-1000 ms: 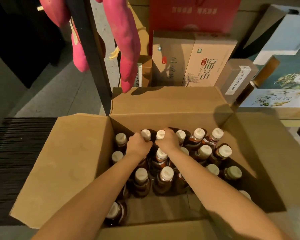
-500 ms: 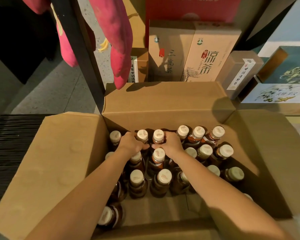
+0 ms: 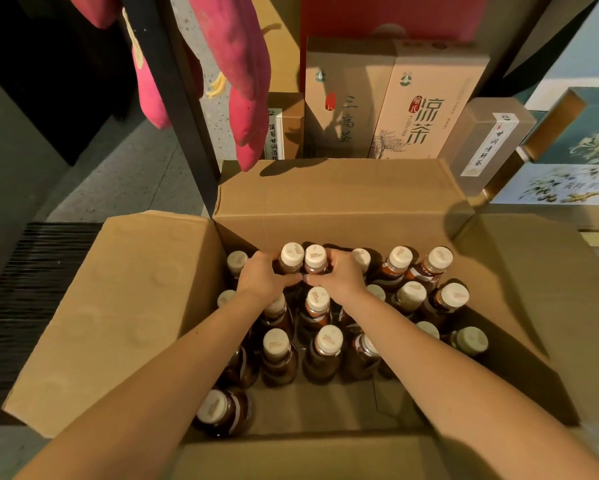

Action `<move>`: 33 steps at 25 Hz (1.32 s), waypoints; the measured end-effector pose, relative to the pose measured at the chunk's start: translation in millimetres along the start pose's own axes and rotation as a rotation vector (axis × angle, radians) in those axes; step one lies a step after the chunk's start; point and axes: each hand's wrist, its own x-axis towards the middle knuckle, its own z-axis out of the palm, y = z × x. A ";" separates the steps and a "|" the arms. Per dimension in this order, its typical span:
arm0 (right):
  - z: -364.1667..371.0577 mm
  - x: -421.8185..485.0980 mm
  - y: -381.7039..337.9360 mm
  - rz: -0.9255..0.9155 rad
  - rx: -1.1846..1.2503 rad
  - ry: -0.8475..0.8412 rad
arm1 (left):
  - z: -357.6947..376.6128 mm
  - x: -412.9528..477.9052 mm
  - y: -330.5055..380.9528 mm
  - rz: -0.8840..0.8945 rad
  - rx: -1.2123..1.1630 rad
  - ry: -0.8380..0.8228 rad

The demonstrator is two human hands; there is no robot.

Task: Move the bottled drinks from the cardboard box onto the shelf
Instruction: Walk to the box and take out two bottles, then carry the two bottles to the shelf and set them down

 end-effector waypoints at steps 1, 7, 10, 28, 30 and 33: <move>-2.2 -1.5 -5.7 -0.011 -0.008 0.009 | -2.8 -5.0 3.4 0.029 -0.010 0.029; -41.1 -24.3 -56.8 -0.175 -0.009 0.032 | -40.2 -44.8 40.9 0.225 -0.260 0.182; -69.6 -51.4 -102.2 -0.288 0.081 0.007 | -71.0 -74.9 68.5 0.301 -0.421 0.269; 147.9 -289.9 -376.0 -0.873 0.361 -0.679 | -350.6 -383.3 -48.0 0.253 -0.432 1.080; 210.6 -341.5 -397.4 -0.889 0.375 -0.765 | -387.5 -441.6 -94.3 0.203 -0.411 1.125; 295.5 -417.6 -426.7 -0.912 0.402 -0.895 | -443.6 -523.0 -160.4 0.134 -0.394 1.154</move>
